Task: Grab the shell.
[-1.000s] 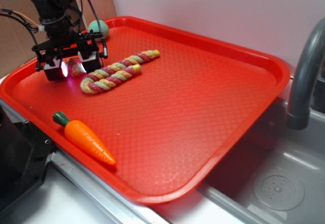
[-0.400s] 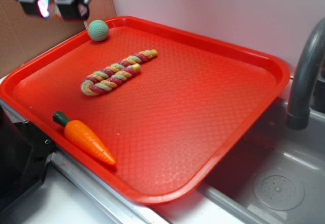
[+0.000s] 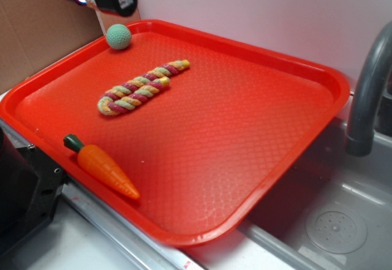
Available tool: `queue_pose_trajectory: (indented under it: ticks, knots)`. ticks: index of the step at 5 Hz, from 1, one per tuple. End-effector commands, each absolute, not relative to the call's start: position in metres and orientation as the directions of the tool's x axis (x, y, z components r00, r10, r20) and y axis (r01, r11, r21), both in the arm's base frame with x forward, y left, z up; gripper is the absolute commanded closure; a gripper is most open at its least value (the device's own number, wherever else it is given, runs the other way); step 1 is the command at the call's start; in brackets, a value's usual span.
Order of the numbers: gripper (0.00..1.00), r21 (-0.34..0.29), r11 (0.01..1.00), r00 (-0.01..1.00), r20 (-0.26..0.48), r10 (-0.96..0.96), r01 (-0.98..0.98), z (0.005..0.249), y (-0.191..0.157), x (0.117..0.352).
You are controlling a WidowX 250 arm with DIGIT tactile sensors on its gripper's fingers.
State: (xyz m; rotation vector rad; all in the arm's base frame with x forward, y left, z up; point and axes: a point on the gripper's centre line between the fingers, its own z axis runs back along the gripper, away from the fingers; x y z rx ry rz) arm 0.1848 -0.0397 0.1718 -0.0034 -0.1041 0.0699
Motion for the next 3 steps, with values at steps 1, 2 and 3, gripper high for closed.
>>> queue_pose_trajectory:
  ticks: [1,2,3]
  knots:
    - [1.0,-0.022,1.0,0.991,0.136,-0.007,0.01,0.183,-0.04,0.189]
    - [1.0,-0.012,1.0,0.988,0.149,0.026,-0.024,0.184,-0.032,0.191]
    - [1.0,-0.011,0.998,0.987,0.146,0.064,-0.063,0.179,-0.027,0.186]
